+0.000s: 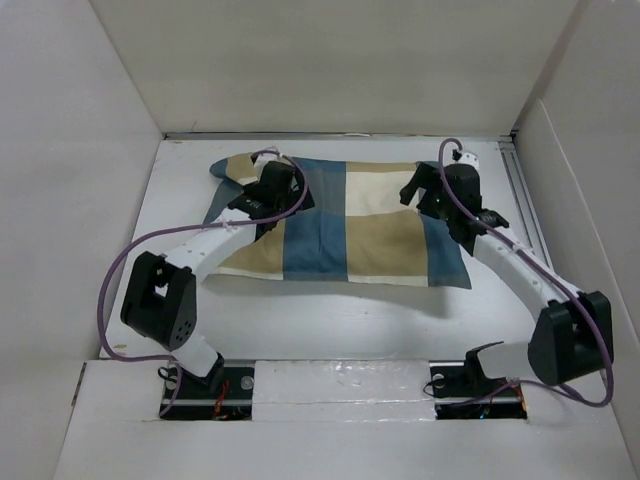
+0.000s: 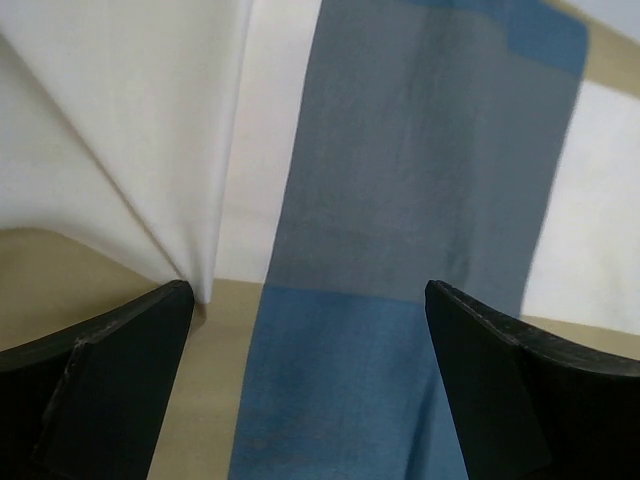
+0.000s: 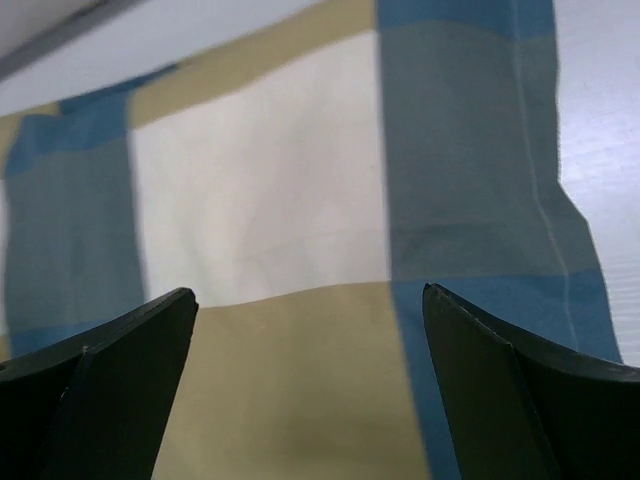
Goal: Put the pillow into the pillowcase
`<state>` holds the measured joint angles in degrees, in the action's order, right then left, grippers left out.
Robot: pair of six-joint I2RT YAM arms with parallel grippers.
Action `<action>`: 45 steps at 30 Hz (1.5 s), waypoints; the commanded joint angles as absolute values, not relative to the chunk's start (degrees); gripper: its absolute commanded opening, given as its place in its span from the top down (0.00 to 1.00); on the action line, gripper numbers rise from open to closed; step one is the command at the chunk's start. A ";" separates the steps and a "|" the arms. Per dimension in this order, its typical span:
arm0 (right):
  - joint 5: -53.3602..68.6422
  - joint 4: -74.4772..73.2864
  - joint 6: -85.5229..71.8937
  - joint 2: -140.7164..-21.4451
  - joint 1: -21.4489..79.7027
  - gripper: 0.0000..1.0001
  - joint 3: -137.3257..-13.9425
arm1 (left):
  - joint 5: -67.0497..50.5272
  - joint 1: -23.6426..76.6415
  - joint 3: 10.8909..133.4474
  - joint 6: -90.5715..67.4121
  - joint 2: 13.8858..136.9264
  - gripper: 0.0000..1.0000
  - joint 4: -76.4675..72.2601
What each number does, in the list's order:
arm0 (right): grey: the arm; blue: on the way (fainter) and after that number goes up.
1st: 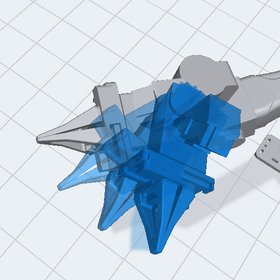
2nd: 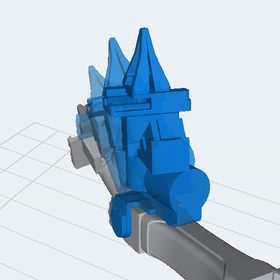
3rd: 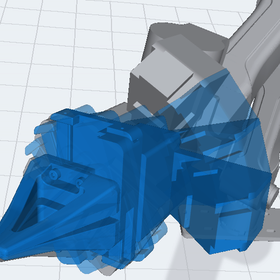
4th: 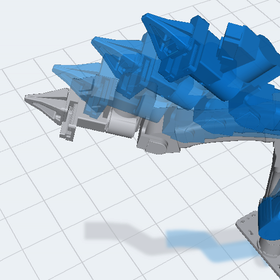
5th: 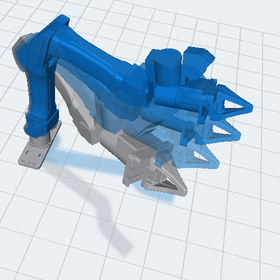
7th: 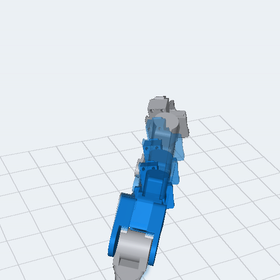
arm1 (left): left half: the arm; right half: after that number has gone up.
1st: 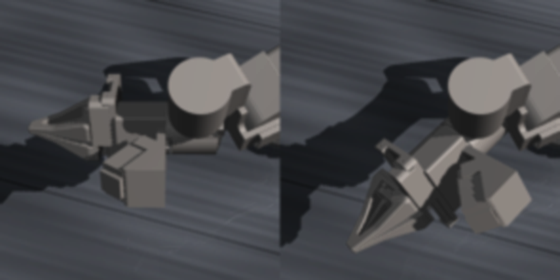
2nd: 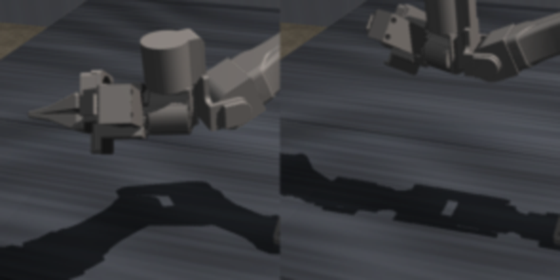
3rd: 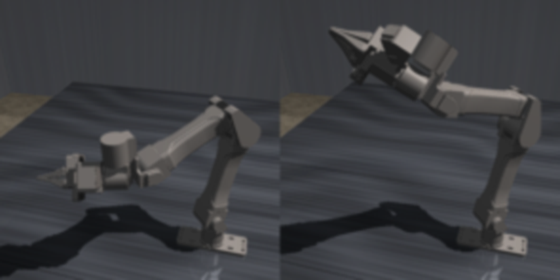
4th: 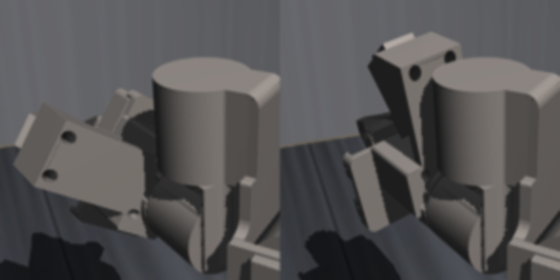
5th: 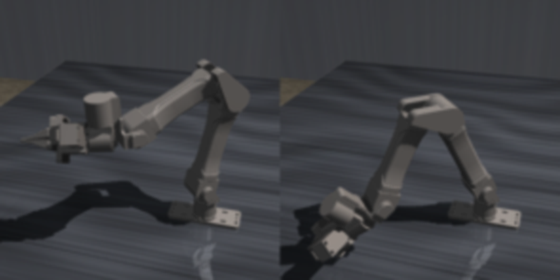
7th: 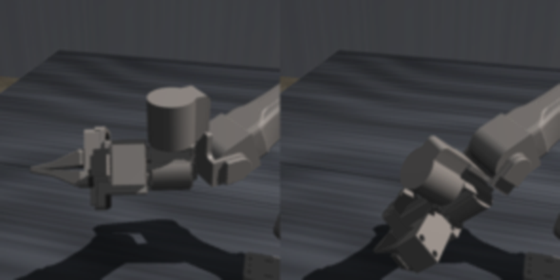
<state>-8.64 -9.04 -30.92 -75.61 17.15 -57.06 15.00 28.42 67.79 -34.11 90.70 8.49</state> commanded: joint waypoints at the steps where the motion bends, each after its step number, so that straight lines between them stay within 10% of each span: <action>1: -4.58 -11.25 -32.34 -83.65 12.84 0.00 -53.53 | 13.98 28.30 63.47 -35.77 89.99 0.01 5.98; 17: -2.37 -13.25 -33.49 -84.37 -2.11 0.00 -58.06 | 16.71 28.30 59.93 -37.44 87.64 0.01 11.33; 30: -2.15 -17.33 -30.67 -70.05 21.08 0.00 -60.57 | 21.82 24.98 58.29 -43.15 64.16 0.01 13.73; 45: 3.87 -8.00 -33.13 -88.67 10.03 0.00 -54.65 | 23.98 21.88 60.47 -51.94 97.90 0.01 13.36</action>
